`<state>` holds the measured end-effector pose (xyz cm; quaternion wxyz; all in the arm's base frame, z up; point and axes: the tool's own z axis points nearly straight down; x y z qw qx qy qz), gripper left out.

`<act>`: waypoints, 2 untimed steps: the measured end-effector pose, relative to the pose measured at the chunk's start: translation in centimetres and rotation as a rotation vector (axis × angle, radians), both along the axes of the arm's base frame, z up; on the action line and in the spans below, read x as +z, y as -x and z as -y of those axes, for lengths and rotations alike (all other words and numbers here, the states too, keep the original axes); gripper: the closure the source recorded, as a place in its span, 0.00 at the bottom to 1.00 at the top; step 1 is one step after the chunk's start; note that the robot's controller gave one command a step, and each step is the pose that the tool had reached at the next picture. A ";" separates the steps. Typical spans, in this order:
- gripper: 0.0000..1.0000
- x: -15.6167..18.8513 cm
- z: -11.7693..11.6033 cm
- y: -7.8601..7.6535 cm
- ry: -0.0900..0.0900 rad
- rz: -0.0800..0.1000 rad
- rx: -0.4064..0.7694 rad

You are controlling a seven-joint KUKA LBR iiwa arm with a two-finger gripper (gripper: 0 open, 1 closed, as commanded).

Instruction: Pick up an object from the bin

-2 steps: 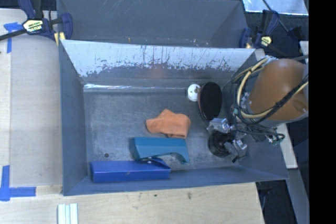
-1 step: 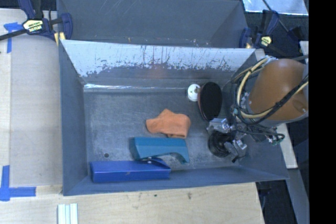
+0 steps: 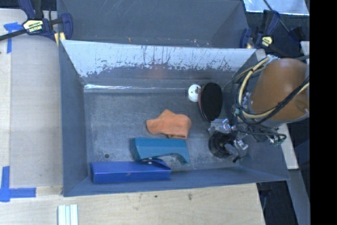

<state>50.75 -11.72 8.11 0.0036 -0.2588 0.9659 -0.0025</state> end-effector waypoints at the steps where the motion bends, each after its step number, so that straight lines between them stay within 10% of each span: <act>1: 1.00 2.1 -0.2 0.2 -0.004 -0.006 0.000; 2: 1.00 3.8 -0.1 0.1 -0.003 -0.004 -0.001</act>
Offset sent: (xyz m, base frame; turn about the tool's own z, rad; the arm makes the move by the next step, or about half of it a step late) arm -0.0001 -0.0001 0.0347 0.0000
